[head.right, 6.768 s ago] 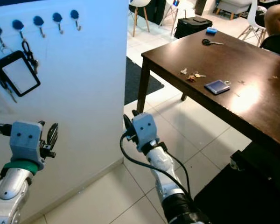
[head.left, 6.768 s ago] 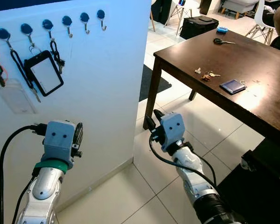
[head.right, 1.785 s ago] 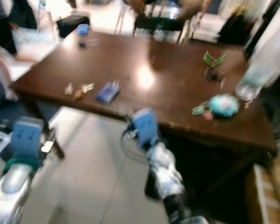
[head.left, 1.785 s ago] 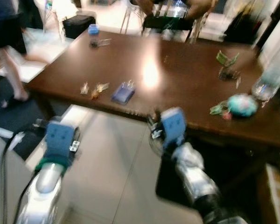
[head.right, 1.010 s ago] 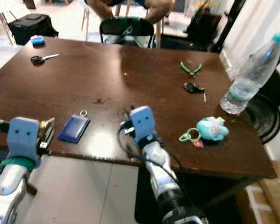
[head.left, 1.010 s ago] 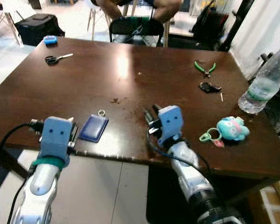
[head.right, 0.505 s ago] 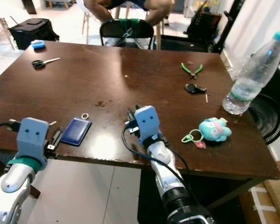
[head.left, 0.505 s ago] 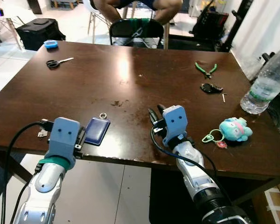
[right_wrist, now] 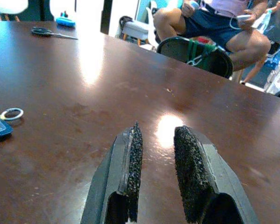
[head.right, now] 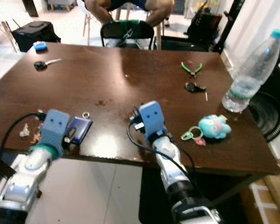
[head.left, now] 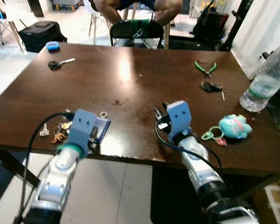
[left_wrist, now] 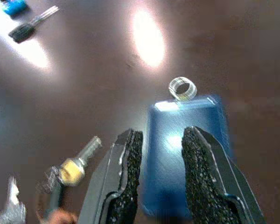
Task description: Hang keys on a hook
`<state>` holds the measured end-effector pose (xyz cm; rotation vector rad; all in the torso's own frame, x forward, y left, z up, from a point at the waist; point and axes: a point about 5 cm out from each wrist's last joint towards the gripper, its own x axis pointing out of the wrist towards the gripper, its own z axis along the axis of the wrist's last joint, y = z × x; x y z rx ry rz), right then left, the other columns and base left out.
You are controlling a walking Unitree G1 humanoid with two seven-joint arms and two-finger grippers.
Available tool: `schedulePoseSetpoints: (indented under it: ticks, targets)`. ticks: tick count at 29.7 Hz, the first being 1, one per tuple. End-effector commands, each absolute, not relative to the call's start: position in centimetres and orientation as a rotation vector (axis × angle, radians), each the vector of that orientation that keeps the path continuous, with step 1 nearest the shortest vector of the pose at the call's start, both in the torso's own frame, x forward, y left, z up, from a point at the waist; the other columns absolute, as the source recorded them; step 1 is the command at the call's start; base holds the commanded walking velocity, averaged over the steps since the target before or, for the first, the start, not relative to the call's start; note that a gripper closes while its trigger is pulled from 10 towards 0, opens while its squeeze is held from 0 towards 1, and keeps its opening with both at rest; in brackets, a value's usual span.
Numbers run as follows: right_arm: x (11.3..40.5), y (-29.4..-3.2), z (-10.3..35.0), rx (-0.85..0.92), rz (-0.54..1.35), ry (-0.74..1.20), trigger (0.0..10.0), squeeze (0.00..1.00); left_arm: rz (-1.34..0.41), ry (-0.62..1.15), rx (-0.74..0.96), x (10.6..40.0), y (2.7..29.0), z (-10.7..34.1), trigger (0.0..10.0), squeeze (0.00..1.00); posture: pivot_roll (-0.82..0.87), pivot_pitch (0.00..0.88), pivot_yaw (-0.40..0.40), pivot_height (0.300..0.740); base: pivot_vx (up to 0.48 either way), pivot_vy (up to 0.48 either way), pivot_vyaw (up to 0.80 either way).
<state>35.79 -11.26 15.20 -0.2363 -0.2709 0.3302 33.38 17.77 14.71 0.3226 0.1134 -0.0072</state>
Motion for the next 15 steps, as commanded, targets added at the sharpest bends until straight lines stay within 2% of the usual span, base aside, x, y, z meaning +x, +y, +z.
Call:
schedulePoseSetpoints:
  ticks: [1,8,11,15]
  targets:
    - [35.8,-10.6,15.1,-0.245,0.36,-0.258,10.0,0.0,0.092,0.152,0.318,34.0,20.6,14.5,10.0,0.0,-0.03,0.121,0.063,0.74,0.0,0.0,0.0]
    - [35.9,-10.4,15.4,-0.244,0.371,-0.267,10.0,0.0,0.183,0.192,0.333,34.5,23.9,14.9,10.0,0.0,-0.02,0.141,0.058,0.74,0.0,0.0,0.0]
    - [35.9,-10.5,15.7,-0.245,0.375,-0.273,10.0,0.0,0.256,0.236,0.352,34.7,26.2,14.8,10.0,0.0,-0.03,0.172,0.05,0.74,0.0,0.0,0.0]
    - [35.9,-10.5,15.8,-0.246,0.377,-0.276,10.0,0.0,0.252,0.258,0.357,34.6,26.8,14.6,10.0,0.0,-0.03,0.179,0.048,0.74,0.0,0.0,0.0]
